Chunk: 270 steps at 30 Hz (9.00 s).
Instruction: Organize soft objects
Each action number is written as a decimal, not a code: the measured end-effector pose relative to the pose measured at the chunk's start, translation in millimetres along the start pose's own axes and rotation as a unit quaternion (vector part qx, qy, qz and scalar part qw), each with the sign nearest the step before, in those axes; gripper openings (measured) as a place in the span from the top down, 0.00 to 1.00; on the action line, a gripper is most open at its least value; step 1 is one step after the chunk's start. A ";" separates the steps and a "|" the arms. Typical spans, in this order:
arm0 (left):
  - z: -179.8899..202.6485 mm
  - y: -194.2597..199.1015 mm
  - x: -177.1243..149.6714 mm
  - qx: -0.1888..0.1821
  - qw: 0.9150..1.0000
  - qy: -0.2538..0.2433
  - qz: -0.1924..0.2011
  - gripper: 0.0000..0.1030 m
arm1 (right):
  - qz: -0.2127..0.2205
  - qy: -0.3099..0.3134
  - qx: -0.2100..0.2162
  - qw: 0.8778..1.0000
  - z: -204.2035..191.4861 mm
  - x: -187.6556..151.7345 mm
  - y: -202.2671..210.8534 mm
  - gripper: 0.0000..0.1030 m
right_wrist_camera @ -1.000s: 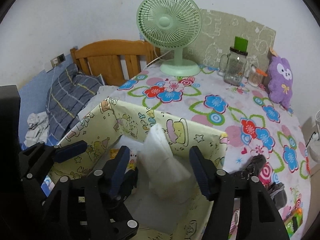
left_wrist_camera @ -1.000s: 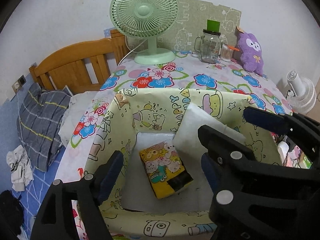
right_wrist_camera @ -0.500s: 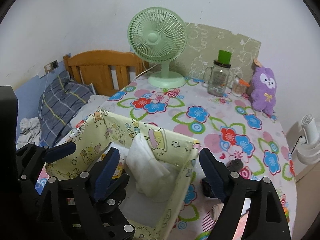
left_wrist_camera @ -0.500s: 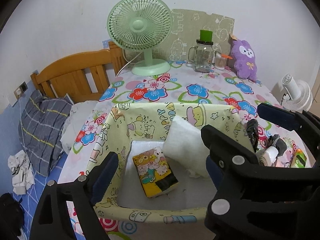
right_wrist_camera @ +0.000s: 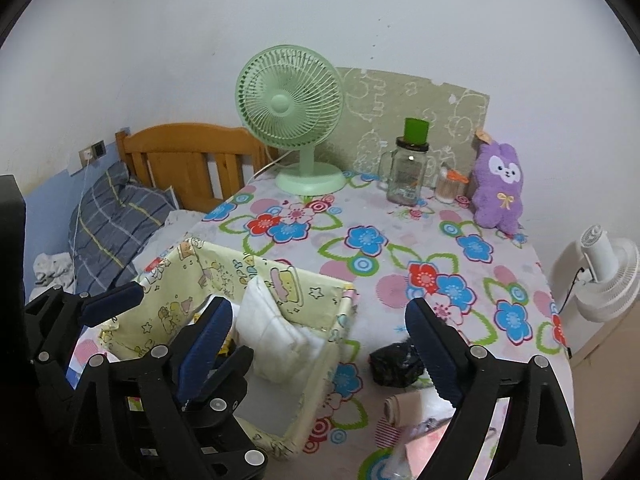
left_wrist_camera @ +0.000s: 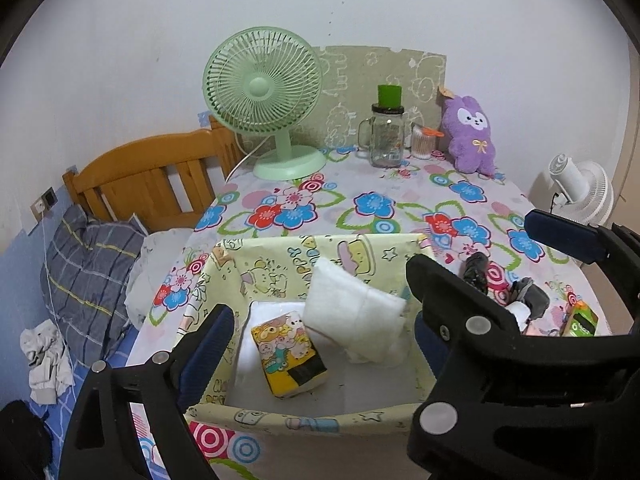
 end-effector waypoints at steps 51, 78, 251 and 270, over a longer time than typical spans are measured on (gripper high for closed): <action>157.2 36.2 22.7 -0.103 0.989 -0.057 0.084 0.09 | 0.075 -0.058 -0.104 0.990 148.2 -30.7 92.7 0.08; 207.6 -26.6 -24.1 -0.105 0.991 -0.082 0.020 0.09 | 0.002 -0.120 -0.101 0.988 204.2 -97.9 32.0 0.08; 230.4 -11.4 -37.1 -0.126 0.988 -0.094 -0.011 0.63 | -0.053 -0.173 -0.050 0.982 213.6 -121.7 31.8 0.87; 193.7 7.6 -7.4 -0.112 0.990 -0.080 0.016 0.63 | -0.025 -0.147 -0.045 0.988 182.9 -78.6 45.7 0.90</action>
Point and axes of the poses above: each gripper's, at about its wrist camera, not at the fingertips, and y roughly against the way its jaws point, z to its right, x to its top, the point moved 9 cm from there along -y, roughly the way its jaws point, and after that the axes turned 13 degrees about -y, right-handed, at the moved point
